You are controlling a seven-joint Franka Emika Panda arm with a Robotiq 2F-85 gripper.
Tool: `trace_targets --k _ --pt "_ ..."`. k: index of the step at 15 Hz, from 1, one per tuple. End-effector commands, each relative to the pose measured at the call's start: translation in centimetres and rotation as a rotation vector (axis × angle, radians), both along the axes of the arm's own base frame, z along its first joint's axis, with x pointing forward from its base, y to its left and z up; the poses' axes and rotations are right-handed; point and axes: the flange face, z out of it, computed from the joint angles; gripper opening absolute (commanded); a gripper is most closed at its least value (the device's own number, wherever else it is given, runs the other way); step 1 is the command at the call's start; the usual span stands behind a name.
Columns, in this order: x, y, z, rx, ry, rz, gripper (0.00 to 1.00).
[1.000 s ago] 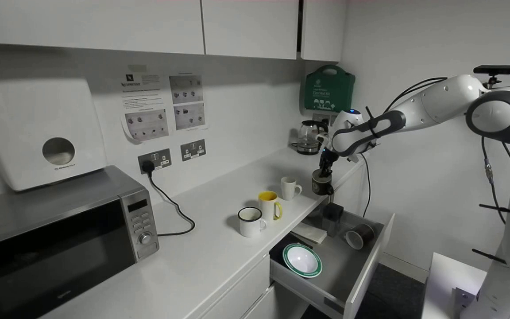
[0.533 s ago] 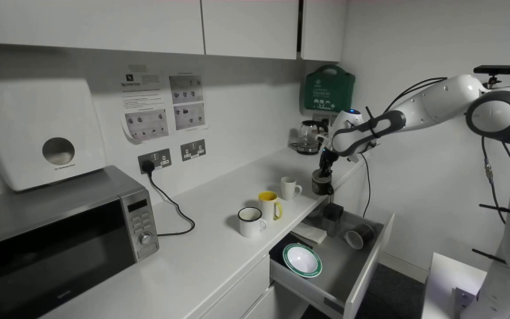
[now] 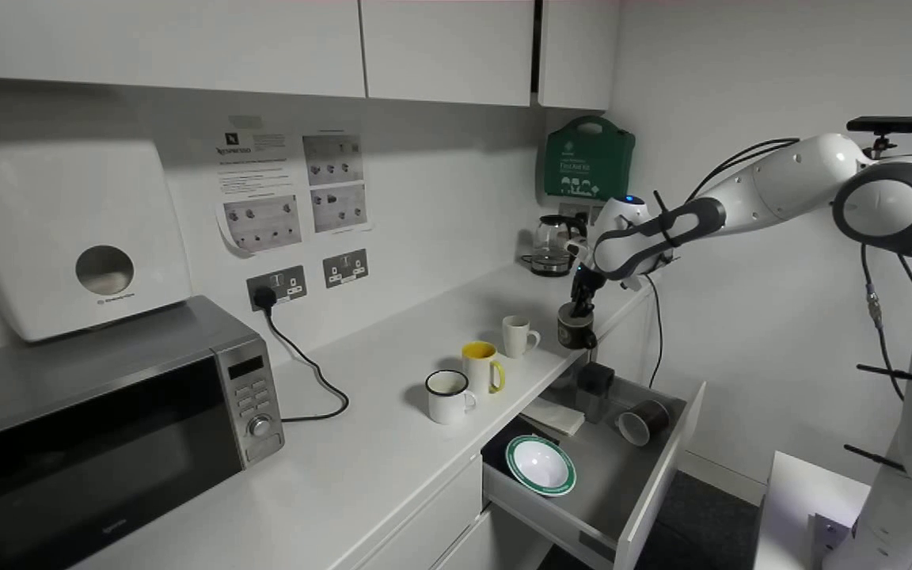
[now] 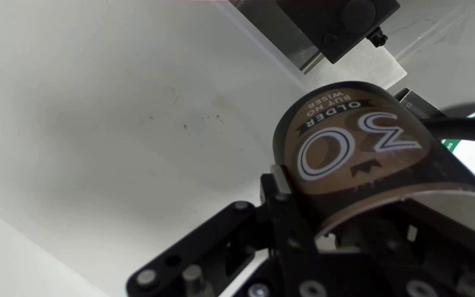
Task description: Take the black mug out of the open drawer
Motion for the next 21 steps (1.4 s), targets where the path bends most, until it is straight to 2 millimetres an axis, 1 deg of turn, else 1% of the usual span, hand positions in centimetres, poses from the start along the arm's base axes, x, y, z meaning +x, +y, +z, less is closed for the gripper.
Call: trace_targets --k 1,2,3,10,17,21 --pt "0.0 0.1 -0.2 0.001 0.005 -0.001 0.11" --pt "0.0 0.2 -0.5 0.002 0.009 0.000 0.11" --pt "0.1 0.2 -0.7 0.003 0.012 0.000 0.03" --pt "-0.2 0.4 -1.3 0.011 0.030 -0.012 0.03" --pt "-0.3 -1.2 -0.6 0.057 0.033 -0.009 0.03" --pt "-0.1 -2.1 0.0 0.072 0.049 -0.001 0.03"
